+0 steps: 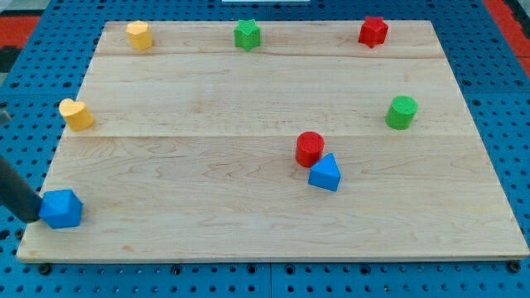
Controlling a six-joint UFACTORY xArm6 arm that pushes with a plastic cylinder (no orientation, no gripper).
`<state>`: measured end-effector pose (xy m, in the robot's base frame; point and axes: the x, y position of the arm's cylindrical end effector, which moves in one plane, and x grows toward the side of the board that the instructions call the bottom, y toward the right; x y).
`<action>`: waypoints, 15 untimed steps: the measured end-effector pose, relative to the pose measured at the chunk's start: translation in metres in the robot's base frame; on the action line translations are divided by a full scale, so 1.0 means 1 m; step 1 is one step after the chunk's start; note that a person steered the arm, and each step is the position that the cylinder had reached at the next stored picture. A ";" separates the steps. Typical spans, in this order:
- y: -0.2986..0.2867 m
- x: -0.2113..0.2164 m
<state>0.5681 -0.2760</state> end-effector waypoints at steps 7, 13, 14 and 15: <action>0.330 0.015; 0.261 -0.007; 0.277 -0.006; 0.265 -0.036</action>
<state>0.5320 -0.0115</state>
